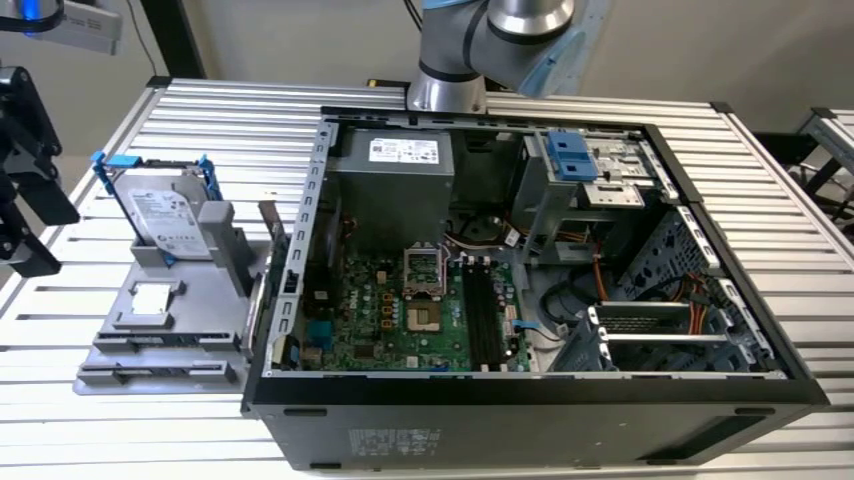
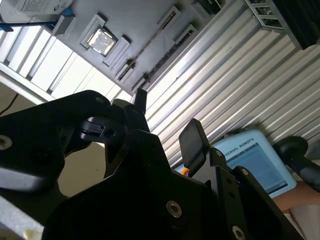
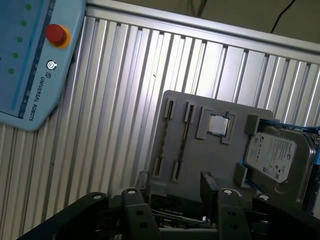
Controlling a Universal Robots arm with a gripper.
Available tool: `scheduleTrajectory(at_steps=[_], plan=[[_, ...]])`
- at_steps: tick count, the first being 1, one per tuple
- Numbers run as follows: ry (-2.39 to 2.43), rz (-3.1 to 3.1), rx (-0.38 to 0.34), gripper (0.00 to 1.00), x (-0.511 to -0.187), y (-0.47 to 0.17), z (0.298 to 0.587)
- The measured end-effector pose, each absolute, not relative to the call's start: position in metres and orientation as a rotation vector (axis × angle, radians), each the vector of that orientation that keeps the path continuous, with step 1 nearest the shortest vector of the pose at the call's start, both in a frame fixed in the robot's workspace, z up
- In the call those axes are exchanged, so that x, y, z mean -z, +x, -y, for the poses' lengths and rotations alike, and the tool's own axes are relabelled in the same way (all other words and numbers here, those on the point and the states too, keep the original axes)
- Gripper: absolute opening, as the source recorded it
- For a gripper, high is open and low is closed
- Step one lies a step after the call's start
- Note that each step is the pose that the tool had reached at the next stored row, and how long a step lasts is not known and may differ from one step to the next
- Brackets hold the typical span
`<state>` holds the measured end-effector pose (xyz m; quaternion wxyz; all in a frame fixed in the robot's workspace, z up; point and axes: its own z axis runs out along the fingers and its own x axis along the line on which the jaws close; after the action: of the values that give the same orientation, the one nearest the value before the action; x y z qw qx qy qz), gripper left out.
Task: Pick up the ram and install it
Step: 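Pick up the ram and move it above insertion slot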
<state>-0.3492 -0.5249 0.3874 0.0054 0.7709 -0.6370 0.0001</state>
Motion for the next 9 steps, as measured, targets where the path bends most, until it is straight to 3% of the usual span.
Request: scheduleTrajectory(at_steps=[9], plan=[[2.413, 1.994, 0.0, 1.0, -0.371, -0.349, 0.523]])
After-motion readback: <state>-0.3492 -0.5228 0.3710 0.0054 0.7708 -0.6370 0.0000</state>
